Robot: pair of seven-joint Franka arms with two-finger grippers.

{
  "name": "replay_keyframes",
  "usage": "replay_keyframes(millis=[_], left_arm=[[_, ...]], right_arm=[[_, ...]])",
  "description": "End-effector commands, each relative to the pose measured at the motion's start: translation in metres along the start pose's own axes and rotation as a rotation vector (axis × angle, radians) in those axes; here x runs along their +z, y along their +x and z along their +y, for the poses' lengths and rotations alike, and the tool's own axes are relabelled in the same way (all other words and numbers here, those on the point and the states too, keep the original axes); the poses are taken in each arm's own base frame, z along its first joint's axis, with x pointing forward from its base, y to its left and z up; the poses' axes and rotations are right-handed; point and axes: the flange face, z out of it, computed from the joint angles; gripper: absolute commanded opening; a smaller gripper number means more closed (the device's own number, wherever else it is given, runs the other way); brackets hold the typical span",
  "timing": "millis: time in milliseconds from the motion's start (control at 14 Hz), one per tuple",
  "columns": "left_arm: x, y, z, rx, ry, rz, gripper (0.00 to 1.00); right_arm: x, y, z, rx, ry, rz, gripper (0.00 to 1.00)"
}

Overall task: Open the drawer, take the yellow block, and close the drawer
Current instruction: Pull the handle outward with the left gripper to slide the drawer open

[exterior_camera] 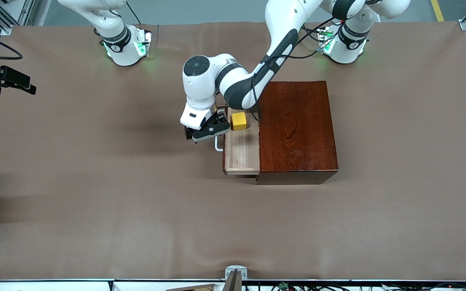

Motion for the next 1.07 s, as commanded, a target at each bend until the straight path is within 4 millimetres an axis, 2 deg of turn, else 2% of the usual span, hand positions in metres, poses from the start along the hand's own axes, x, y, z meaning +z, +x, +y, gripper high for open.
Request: replay_keyframes(millis=[0,214,571,1000], left_arm=[[-0.002,-0.037,0.023,-0.058,-0.114,-0.074,1.0],[-0.005,-0.029,0.022,-0.058,-0.114,-0.067,1.0],[-0.011,-0.032,0.023,-0.057,-0.115,-0.074,1.0],[-0.013,-0.034,0.014,-0.013,-0.023,-0.08,1.0]], right_arm=[[0.001,0.006,0.006,0.005,-0.014,-0.001,1.0],[0.004,0.007,0.007,0.012,-0.012,-0.01,1.0],[0.021,0.022,0.012,0.014,-0.012,-0.036,1.0],[0.021,0.022,0.01,0.022,-0.01,-0.044,1.0]])
